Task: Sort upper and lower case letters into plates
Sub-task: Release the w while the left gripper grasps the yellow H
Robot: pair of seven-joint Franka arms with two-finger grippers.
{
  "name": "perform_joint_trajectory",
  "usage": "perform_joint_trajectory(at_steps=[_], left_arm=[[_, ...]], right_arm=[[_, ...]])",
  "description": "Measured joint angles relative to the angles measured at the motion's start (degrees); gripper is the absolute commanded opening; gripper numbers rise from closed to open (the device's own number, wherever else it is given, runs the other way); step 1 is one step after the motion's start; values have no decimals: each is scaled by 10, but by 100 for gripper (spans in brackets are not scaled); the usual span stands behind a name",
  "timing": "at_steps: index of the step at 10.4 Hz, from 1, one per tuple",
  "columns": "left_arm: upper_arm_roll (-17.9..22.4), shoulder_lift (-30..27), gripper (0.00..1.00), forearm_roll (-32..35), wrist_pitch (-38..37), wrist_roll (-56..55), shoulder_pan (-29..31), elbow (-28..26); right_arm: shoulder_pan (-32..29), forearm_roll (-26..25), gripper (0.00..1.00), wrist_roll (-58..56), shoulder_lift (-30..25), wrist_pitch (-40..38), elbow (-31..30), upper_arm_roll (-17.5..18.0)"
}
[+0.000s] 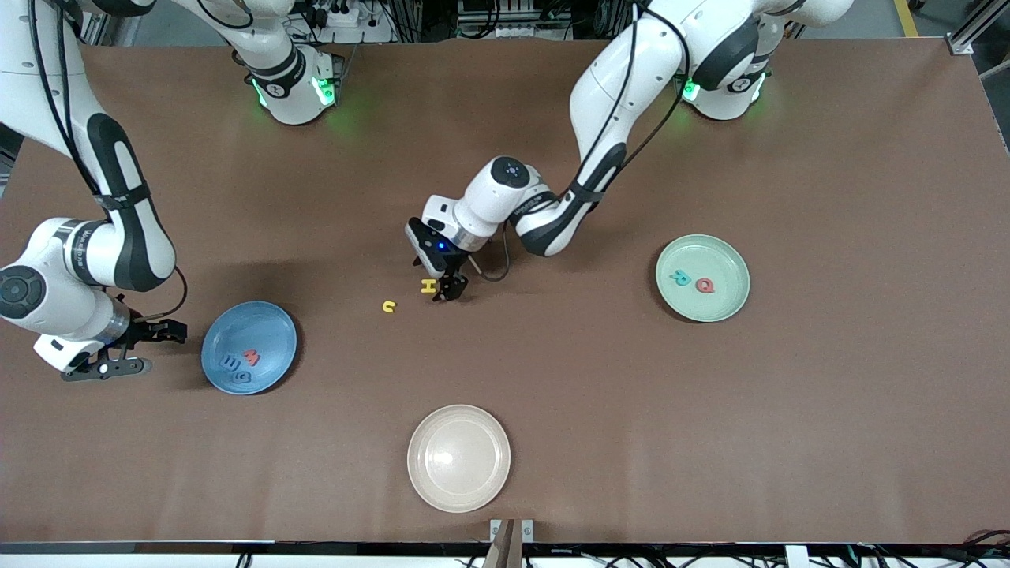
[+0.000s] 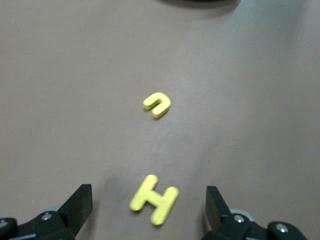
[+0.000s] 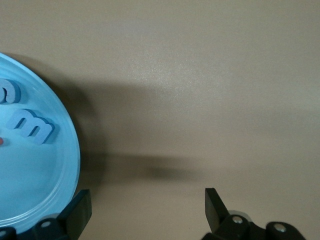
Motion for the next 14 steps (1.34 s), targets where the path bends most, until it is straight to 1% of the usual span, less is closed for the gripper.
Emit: perform_joint_trajectory(at_steps=[2, 7, 8, 9, 10, 11, 12, 13, 14], left_arm=[[-16, 4, 100, 0, 0, 28, 21, 0], [-24, 13, 100, 0, 0, 28, 18, -1], [-24, 18, 93, 0, 5, 29, 18, -1], [-24, 18, 90, 0, 7, 29, 18, 0], [-24, 18, 81, 0, 7, 29, 18, 1], [-24, 18, 78, 0, 7, 29, 18, 1], [-24, 18, 71, 0, 8, 29, 18, 2], [-24, 18, 57, 0, 8, 29, 18, 2], [-25, 18, 56, 0, 9, 29, 18, 3]], right_arm=[[3, 0, 100, 0, 0, 0, 4, 4], [6, -1, 100, 0, 0, 0, 6, 6], [7, -1, 100, 0, 0, 0, 7, 6], [7, -1, 100, 0, 0, 0, 8, 6], [7, -1, 100, 0, 0, 0, 8, 6], [7, -1, 100, 0, 0, 0, 8, 6], [7, -1, 100, 0, 1, 0, 8, 6], [7, -1, 100, 0, 1, 0, 8, 6], [7, -1, 100, 0, 1, 0, 8, 6]])
